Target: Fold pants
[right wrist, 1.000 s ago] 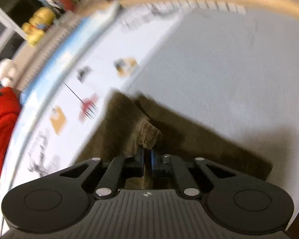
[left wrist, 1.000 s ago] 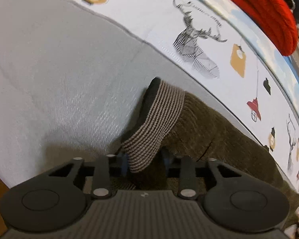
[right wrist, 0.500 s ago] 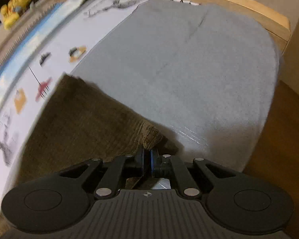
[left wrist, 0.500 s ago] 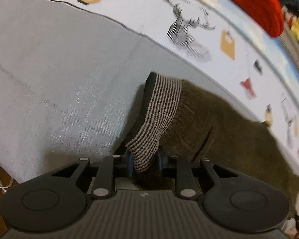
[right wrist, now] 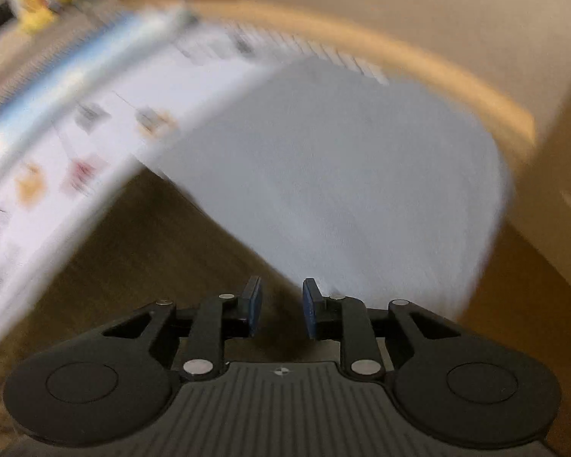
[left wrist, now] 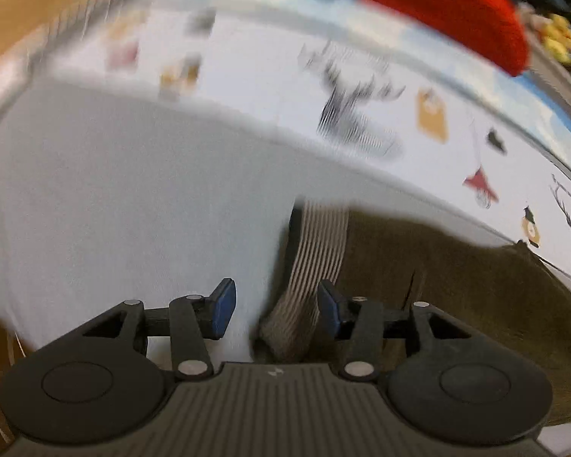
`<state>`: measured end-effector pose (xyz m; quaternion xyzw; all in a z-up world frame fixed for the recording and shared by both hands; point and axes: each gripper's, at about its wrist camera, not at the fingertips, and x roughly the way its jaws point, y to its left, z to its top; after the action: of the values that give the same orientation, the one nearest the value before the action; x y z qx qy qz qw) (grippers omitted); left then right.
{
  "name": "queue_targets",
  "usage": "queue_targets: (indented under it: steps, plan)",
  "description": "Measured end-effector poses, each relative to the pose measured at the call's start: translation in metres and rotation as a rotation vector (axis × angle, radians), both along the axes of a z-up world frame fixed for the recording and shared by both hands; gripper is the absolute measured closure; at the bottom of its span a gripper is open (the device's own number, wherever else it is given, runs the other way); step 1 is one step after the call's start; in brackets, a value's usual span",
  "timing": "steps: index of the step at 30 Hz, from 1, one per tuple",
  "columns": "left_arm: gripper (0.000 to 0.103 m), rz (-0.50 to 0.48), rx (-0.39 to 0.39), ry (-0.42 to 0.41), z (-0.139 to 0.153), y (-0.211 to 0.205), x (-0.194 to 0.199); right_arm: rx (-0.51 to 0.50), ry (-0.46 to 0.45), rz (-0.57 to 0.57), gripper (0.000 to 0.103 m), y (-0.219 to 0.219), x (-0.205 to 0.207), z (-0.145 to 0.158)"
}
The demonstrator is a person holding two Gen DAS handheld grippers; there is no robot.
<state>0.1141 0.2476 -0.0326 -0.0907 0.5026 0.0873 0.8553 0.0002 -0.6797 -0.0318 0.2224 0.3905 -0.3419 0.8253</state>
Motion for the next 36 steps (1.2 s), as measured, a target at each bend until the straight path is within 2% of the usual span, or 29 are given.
queue_targets:
  steps: [2, 3, 5, 6, 8, 9, 10, 11, 12, 13, 14, 16, 17, 19, 22, 25, 27, 28, 29, 30, 32, 33, 36]
  plan:
    - [0.052, -0.083, 0.004, -0.068, 0.008, -0.016, 0.002, -0.029, -0.073, 0.117, 0.078, 0.015, 0.008, 0.009]
    - [0.052, -0.123, -0.016, -0.081, 0.009, -0.022, 0.003, -0.007, -0.095, 0.183, 0.077, 0.022, 0.014, 0.008]
    - [0.052, -0.235, -0.072, -0.073, 0.005, -0.040, 0.011, 0.121, -0.082, 0.309, 0.074, 0.029, 0.028, -0.006]
    - [0.052, -0.292, -0.096, -0.055, 0.001, -0.048, 0.013, 0.185, -0.024, 0.344, 0.071, 0.031, 0.035, -0.019]
    - [0.051, -0.418, -0.101, 0.021, -0.014, -0.067, 0.015, 0.277, 0.189, 0.358, 0.068, 0.035, 0.050, -0.053]
    - [0.050, -0.476, -0.053, 0.111, -0.030, -0.078, 0.016, 0.283, 0.247, 0.362, 0.069, 0.036, 0.052, -0.064]
    - [0.051, -0.511, 0.039, 0.233, -0.051, -0.090, 0.014, 0.266, 0.238, 0.373, 0.068, 0.037, 0.057, -0.060]
    - [0.051, -0.557, 0.128, 0.313, -0.067, -0.098, 0.010, 0.255, 0.212, 0.360, 0.068, 0.035, 0.060, -0.054]
    - [0.051, -0.634, 0.208, 0.343, -0.076, -0.110, 0.004, 0.248, 0.176, 0.330, 0.068, 0.033, 0.061, -0.046]
    - [0.051, -0.691, 0.265, 0.336, -0.077, -0.120, 0.000, 0.242, 0.119, 0.311, 0.067, 0.031, 0.059, -0.038]
    - [0.051, -0.690, 0.279, 0.340, -0.076, -0.123, 0.000, 0.231, 0.037, 0.296, 0.061, 0.029, 0.062, -0.028]
    - [0.051, -0.661, 0.250, 0.337, -0.071, -0.119, 0.007, 0.204, -0.072, 0.243, 0.047, 0.023, 0.071, -0.017]
    - [0.050, -0.640, 0.231, 0.320, -0.067, -0.115, 0.010, 0.196, -0.115, 0.207, 0.043, 0.021, 0.077, -0.013]
    - [0.051, -0.576, 0.197, 0.280, -0.056, -0.108, 0.019, 0.216, -0.166, 0.161, 0.042, 0.020, 0.085, -0.011]
    - [0.051, -0.522, 0.166, 0.230, -0.044, -0.098, 0.031, 0.277, -0.186, 0.122, 0.042, 0.015, 0.111, -0.022]
    - [0.051, -0.499, 0.169, 0.201, -0.038, -0.097, 0.037, 0.249, -0.105, 0.117, 0.042, 0.022, 0.148, -0.035]
    - [0.051, -0.496, 0.174, 0.192, -0.038, -0.103, 0.041, 0.214, 0.012, 0.111, 0.050, 0.032, 0.166, -0.046]
    - [0.051, -0.501, 0.177, 0.187, -0.038, -0.107, 0.044, 0.191, 0.057, 0.111, 0.092, 0.037, 0.171, -0.049]
    - [0.051, -0.507, 0.181, 0.181, -0.036, -0.110, 0.042, 0.173, 0.074, 0.103, 0.097, 0.041, 0.175, -0.046]
    - [0.051, -0.512, 0.183, 0.174, -0.036, -0.111, 0.044, 0.171, 0.022, 0.057, 0.098, 0.038, 0.172, -0.039]
    - [0.051, -0.514, 0.176, 0.157, -0.031, -0.117, 0.039, 0.200, -0.139, -0.065, 0.098, 0.024, 0.160, -0.022]
    - [0.051, -0.510, 0.169, 0.148, -0.027, -0.119, 0.038, 0.195, -0.133, -0.087, 0.097, 0.022, 0.161, -0.025]
    - [0.051, -0.498, 0.145, 0.134, -0.025, -0.120, 0.041, 0.231, -0.042, -0.141, 0.095, 0.021, 0.164, -0.051]
